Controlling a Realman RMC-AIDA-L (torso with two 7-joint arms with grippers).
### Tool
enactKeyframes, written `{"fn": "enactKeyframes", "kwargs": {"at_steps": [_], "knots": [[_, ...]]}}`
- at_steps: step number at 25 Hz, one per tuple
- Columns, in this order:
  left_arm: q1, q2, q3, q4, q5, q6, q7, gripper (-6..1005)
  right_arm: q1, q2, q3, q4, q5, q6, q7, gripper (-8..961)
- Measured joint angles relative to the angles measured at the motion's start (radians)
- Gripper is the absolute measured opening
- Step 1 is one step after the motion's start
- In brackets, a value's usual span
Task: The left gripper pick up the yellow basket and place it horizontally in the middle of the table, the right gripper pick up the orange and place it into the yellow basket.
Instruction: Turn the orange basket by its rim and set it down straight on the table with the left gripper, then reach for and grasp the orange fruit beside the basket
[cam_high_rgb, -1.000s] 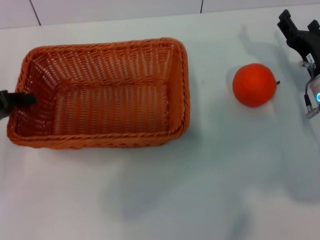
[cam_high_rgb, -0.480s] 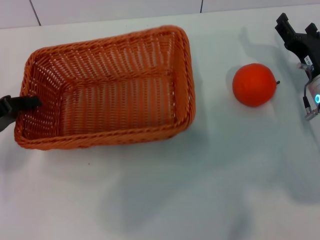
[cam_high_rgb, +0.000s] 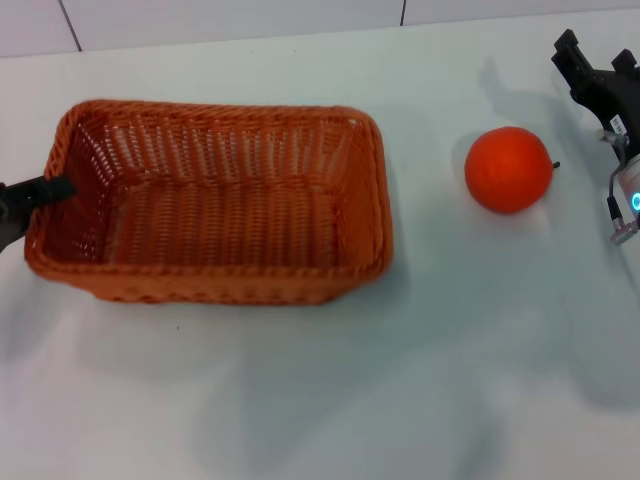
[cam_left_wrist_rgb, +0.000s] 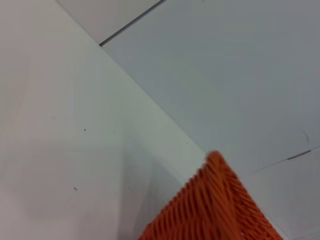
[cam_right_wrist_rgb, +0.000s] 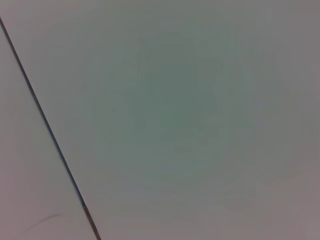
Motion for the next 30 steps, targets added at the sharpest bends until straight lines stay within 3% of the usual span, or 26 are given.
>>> {"fn": "enactKeyframes", "kwargs": {"at_steps": [4, 13, 19, 24, 26, 30], "knots": [[0.008, 0.002, 0.000, -0.001, 0.000, 0.010, -0.003, 395, 0.000, 0.000, 0.002, 0.001, 0.000, -0.001, 0.000, 853], [0.041, 0.008, -0.003, 0.005, 0.000, 0.102, -0.006, 608, 0.005, 0.001, 0.000, -0.004, 0.000, 0.001, 0.000, 845], [0.051, 0.014, -0.010, 0.001, 0.001, 0.077, 0.021, 602, 0.015, -0.006, -0.025, -0.007, -0.014, 0.006, 0.001, 840], [0.050, 0.028, -0.037, -0.005, -0.029, 0.000, 0.105, 600, 0.043, -0.022, -0.069, -0.076, -0.118, 0.023, 0.098, 836], [0.043, 0.037, -0.116, -0.065, -0.136, -0.007, 0.271, 598, 0.058, -0.032, -0.098, -0.137, -0.190, 0.020, 0.222, 835], [0.039, 0.041, -0.149, -0.148, -0.285, -0.001, 0.497, 596, 0.092, -0.055, -0.235, -0.295, -0.320, -0.029, 0.491, 831]]}}
